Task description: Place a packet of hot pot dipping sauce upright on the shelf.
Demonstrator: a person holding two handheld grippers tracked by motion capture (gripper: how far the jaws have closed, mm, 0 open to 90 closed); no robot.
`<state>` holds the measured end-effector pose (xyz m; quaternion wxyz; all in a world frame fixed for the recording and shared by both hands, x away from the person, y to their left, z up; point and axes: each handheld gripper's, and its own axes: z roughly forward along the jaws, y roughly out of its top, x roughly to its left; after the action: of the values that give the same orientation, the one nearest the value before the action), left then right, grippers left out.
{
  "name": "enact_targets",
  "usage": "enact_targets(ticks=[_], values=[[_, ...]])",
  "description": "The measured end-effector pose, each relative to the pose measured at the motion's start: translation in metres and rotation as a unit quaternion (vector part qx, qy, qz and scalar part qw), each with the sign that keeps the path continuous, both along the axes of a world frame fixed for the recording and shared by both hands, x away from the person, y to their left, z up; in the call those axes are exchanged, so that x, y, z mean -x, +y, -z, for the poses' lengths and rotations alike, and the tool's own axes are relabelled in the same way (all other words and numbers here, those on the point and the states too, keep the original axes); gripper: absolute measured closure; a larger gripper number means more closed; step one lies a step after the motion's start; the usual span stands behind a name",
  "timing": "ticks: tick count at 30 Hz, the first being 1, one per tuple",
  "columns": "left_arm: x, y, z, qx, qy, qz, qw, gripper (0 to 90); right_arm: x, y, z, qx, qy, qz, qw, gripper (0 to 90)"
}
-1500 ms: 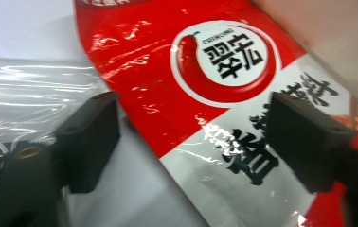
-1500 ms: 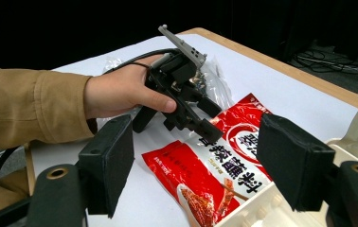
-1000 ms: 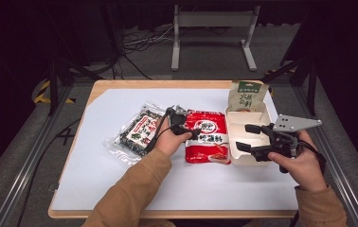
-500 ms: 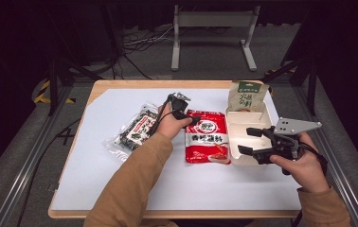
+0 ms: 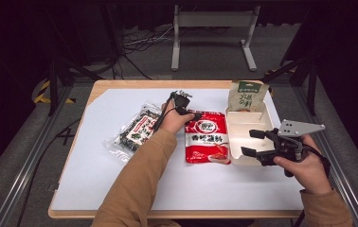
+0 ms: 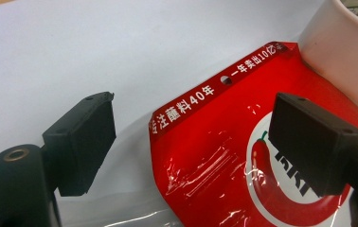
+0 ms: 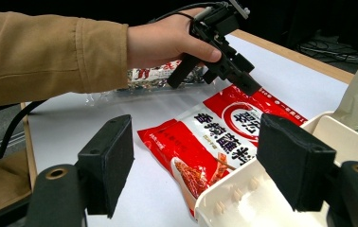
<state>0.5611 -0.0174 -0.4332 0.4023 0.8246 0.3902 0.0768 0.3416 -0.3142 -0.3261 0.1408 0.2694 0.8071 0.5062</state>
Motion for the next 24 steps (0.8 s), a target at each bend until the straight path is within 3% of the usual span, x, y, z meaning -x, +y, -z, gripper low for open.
enact_targets(ticks=[2, 5, 11, 14, 16, 19, 24], values=[[-0.001, -0.001, 0.001, -0.018, 0.005, 0.000, 0.9998, 15.2, 0.000, 0.001, 0.001, 0.002, 0.002, -0.002, 1.0000, 28.7], [-0.002, -0.002, 0.003, -0.022, 0.009, -0.001, 0.9997, 14.8, 0.000, 0.002, 0.003, 0.003, 0.004, -0.003, 1.0000, 28.7], [-0.002, -0.002, 0.005, -0.004, 0.035, 0.013, 0.9993, 21.2, 0.000, 0.003, 0.005, 0.004, 0.007, -0.004, 1.0000, 28.7], [-0.001, -0.006, 0.006, -0.011, 0.046, 0.027, 0.9985, 20.3, -0.001, 0.002, 0.005, 0.003, 0.007, -0.003, 1.0000, 28.4], [0.001, -0.009, 0.006, 0.006, 0.056, 0.035, 0.9978, 24.1, -0.001, 0.001, 0.005, 0.003, 0.009, -0.003, 1.0000, 28.3], [0.004, -0.013, 0.003, -0.008, 0.045, 0.040, 0.9982, 23.0, -0.001, 0.001, 0.007, 0.004, 0.011, -0.002, 0.9999, 28.3], [0.008, -0.011, -0.005, -0.008, 0.031, 0.043, 0.9986, 29.7, -0.001, 0.001, 0.007, 0.004, 0.010, -0.002, 0.9999, 28.3]])
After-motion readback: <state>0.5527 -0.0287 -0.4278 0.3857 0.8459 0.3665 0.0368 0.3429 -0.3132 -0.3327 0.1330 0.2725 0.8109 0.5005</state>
